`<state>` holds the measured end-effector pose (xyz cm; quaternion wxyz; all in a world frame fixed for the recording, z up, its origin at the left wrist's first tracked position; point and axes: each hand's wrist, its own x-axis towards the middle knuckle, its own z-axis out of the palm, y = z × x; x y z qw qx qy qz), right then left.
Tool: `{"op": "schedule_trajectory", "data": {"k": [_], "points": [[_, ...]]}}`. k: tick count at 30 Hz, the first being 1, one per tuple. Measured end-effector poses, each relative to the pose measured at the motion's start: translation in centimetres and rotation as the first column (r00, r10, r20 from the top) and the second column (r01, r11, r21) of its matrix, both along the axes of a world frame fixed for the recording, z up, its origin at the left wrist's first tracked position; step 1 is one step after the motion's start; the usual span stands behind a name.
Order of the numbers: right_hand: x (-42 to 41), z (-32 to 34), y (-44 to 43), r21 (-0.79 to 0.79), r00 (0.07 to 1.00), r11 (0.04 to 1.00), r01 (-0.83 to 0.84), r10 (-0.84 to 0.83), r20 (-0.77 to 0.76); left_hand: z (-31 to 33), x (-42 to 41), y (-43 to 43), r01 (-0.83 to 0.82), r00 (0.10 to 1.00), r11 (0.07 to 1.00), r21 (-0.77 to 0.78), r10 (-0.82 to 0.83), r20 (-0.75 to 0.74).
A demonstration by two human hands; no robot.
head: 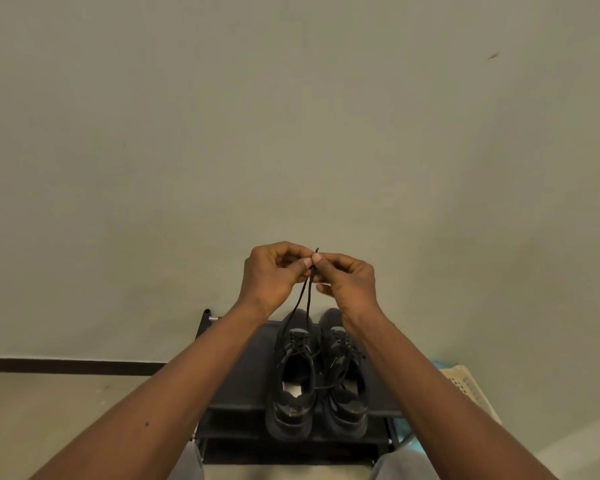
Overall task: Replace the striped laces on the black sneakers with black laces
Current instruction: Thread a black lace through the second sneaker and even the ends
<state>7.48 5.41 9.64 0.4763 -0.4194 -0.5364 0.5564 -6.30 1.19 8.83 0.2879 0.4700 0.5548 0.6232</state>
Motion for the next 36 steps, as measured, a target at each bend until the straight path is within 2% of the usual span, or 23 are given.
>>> {"op": "schedule_trajectory", "data": {"k": [3, 6, 7, 9, 11, 12, 13, 21, 25, 30, 36], "points": [[-0.6, 0.3, 0.4, -0.027, 0.997, 0.997, 0.068, -0.068, -0.021, 0.1, 0.5, 0.0, -0.050, 0.999, 0.999, 0.016, 0.050, -0.015], [-1.1, 1.0, 0.8, -0.053, 0.991, 0.993, 0.102, -0.106, -0.080, -2.2, 1.9, -0.9, -0.218, 0.966, 0.976, 0.004, 0.216, -0.142], [-1.1, 1.1, 0.9, -0.049, 0.991, 0.994, 0.100, -0.104, -0.087, -4.0, 2.6, -1.4, -0.232, 0.953, 0.970, -0.072, 0.212, -0.215], [-1.1, 1.3, 1.0, -0.030, 0.992, 0.996, 0.085, -0.088, -0.087, -8.8, 3.7, -2.5, -0.156, 0.952, 0.906, -0.393, 0.031, -0.306], [-0.9, 1.2, 1.0, -0.022, 0.990, 0.998, 0.054, -0.056, -0.128, -13.7, 4.3, -3.3, -0.078, 0.926, 0.698, -0.712, -0.214, -0.311], [-0.7, 1.2, 0.9, -0.030, 0.986, 0.999, 0.033, -0.038, -0.163, -15.8, 4.7, -3.6, -0.066, 0.907, 0.609, -0.790, -0.294, -0.302], [-0.7, 1.3, 0.8, -0.040, 0.981, 0.999, 0.009, -0.017, -0.195, -17.2, 5.1, -3.6, -0.065, 0.894, 0.567, -0.821, -0.332, -0.300], [-1.2, 3.3, 0.8, -0.053, 0.966, 0.998, -0.037, 0.022, -0.258, -20.0, 6.6, -2.0, -0.179, 0.892, 0.506, -0.844, -0.279, -0.356], [-1.1, 4.8, 0.7, -0.098, 0.933, 0.995, -0.023, -0.014, -0.361, -20.4, 6.3, -1.8, -0.194, 0.892, 0.465, -0.864, -0.283, -0.353], [0.5, 7.8, 1.3, -0.139, 0.889, 0.989, 0.042, -0.101, -0.446, -20.9, 6.8, -1.9, -0.259, 0.861, 0.475, -0.841, -0.282, -0.424], [1.3, 8.5, 0.7, -0.106, 0.903, 0.993, 0.055, -0.095, -0.420, -21.1, 6.9, -1.9, -0.277, 0.837, 0.486, -0.829, -0.301, -0.457]]}}
